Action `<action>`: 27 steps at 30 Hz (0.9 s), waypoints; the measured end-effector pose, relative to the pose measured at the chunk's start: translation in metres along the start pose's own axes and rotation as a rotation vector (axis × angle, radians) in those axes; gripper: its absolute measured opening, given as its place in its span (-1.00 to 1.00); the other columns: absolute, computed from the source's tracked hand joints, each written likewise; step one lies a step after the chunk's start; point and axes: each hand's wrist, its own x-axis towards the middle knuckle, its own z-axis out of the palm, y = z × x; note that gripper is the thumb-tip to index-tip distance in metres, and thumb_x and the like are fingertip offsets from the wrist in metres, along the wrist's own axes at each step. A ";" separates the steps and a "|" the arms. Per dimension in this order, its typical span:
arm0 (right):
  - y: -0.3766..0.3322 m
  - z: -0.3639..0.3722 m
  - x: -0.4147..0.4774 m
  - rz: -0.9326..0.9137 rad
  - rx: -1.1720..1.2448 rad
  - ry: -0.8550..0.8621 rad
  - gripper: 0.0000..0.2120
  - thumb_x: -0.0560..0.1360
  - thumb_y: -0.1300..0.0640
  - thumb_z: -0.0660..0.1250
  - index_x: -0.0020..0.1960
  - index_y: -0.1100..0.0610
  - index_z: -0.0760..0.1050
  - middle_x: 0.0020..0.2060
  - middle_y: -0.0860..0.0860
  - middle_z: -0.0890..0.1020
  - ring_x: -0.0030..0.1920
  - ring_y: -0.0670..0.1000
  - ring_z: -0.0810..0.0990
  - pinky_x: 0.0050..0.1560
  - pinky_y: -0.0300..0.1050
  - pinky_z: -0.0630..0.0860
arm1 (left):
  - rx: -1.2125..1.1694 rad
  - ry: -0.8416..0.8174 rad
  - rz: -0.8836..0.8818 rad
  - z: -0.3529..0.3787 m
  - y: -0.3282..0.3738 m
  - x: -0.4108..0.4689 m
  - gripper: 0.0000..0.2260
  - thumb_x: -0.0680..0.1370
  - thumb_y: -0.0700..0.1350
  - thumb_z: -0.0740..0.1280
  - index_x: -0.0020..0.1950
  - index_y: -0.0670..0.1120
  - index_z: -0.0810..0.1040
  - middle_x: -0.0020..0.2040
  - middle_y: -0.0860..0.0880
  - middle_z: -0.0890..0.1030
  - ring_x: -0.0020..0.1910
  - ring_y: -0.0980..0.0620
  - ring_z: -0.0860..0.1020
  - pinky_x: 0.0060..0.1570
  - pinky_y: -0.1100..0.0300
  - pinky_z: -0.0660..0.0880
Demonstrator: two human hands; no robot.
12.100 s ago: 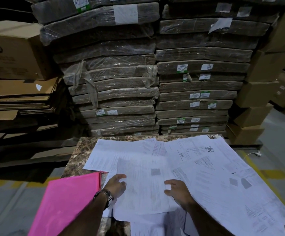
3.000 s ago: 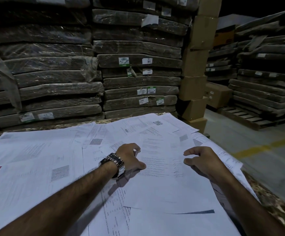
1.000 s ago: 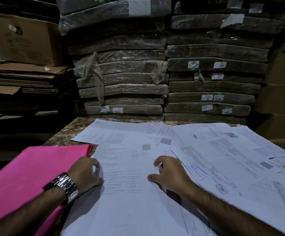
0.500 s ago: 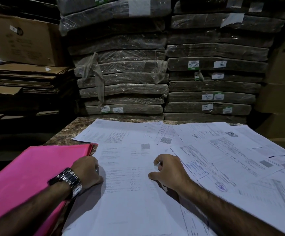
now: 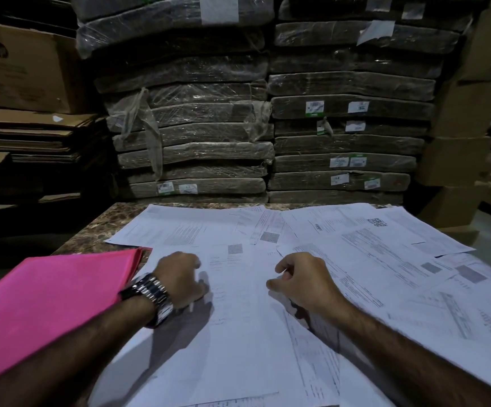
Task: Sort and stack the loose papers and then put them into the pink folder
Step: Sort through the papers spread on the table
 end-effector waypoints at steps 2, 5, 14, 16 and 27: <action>0.011 -0.015 -0.001 0.056 -0.007 0.027 -0.67 0.35 0.01 0.54 0.05 0.12 0.63 -0.12 0.02 0.68 -0.09 -0.03 0.63 -0.11 -0.23 0.53 | -0.057 -0.019 0.070 0.005 0.026 0.010 -0.53 0.50 0.08 0.35 0.36 -0.06 0.42 0.35 -0.04 0.46 0.32 -0.02 0.42 0.27 0.16 0.36; 0.033 -0.038 -0.003 0.137 -0.043 0.081 -0.66 0.35 -0.02 0.53 0.06 0.11 0.64 -0.12 0.02 0.69 -0.10 -0.04 0.62 -0.16 -0.25 0.46 | -0.147 -0.024 0.155 0.015 0.069 0.027 -0.52 0.48 0.09 0.36 0.35 -0.06 0.43 0.32 -0.03 0.49 0.29 -0.02 0.44 0.25 0.14 0.38; 0.074 -0.054 -0.015 0.153 -0.132 0.103 -0.58 0.32 -0.04 0.54 0.09 0.14 0.62 -0.15 -0.05 0.54 -0.11 -0.07 0.48 -0.10 -0.27 0.35 | -0.144 -0.169 0.152 0.033 0.163 0.084 -0.33 0.47 0.24 0.29 0.47 -0.05 0.23 0.41 -0.11 0.40 0.34 -0.15 0.40 0.24 0.05 0.38; 0.073 -0.053 -0.015 0.117 -0.165 0.102 -0.56 0.34 -0.06 0.53 0.13 0.14 0.61 -0.05 -0.01 0.62 -0.06 -0.06 0.51 -0.05 -0.26 0.39 | -0.124 -0.161 0.166 0.031 0.170 0.090 -0.41 0.48 0.19 0.33 0.41 -0.08 0.35 0.38 -0.10 0.42 0.32 -0.12 0.42 0.23 0.07 0.41; 0.082 -0.061 -0.009 0.240 -0.018 0.231 -0.60 0.40 -0.11 0.47 0.12 0.11 0.61 0.05 0.01 0.66 0.01 -0.02 0.59 0.01 -0.16 0.57 | -0.814 -0.174 -0.012 0.020 0.151 0.108 -0.87 0.50 -0.31 0.37 -0.02 -0.19 0.68 -0.09 -0.08 0.66 -0.26 0.14 0.56 -0.47 0.38 0.53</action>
